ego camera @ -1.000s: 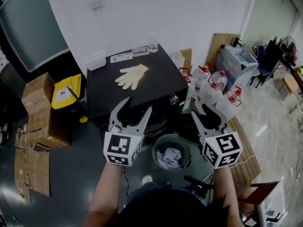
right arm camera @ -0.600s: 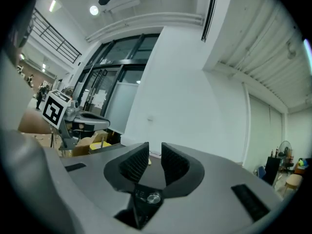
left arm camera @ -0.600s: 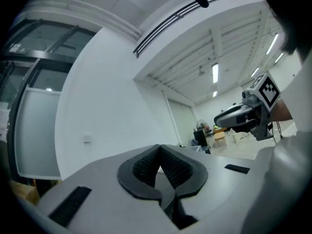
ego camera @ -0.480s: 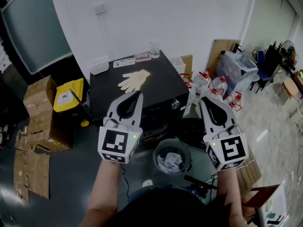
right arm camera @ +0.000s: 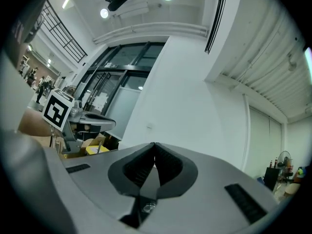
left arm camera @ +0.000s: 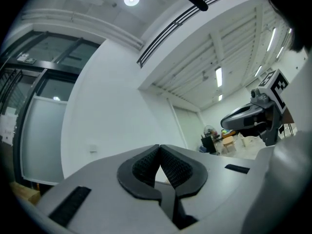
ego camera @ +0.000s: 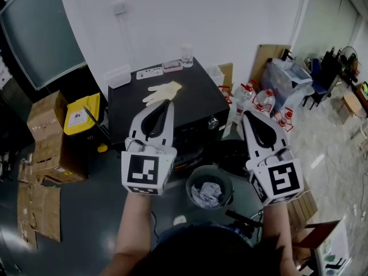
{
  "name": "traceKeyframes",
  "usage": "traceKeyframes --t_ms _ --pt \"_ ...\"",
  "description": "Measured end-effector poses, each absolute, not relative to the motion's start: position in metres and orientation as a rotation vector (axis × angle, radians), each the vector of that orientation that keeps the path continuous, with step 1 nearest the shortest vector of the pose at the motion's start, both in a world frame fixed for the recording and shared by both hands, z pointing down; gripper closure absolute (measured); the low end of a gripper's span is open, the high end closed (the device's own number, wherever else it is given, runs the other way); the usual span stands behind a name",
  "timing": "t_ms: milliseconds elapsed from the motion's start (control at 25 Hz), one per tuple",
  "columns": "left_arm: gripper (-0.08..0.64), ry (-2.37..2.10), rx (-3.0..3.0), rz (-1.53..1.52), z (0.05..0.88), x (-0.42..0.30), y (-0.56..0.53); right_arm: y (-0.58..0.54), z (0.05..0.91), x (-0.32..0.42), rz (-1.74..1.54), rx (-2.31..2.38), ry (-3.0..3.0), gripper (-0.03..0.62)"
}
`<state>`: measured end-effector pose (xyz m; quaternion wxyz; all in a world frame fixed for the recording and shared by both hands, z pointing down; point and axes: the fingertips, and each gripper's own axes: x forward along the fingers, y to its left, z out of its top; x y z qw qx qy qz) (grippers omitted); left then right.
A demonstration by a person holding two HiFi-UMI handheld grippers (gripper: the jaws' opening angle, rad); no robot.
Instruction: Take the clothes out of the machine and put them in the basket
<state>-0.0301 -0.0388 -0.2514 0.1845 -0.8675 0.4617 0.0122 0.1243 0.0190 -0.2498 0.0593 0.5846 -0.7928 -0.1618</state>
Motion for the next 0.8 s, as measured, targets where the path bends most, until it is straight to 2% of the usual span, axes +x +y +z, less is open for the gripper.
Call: traceKeyframes --t_ms 800 --pt "0.555 1.283 -2.485 0.007 -0.226 -0.018 -0.030 0.040 -0.210 0.151 -0.371 1.865 -2.302 0.591"
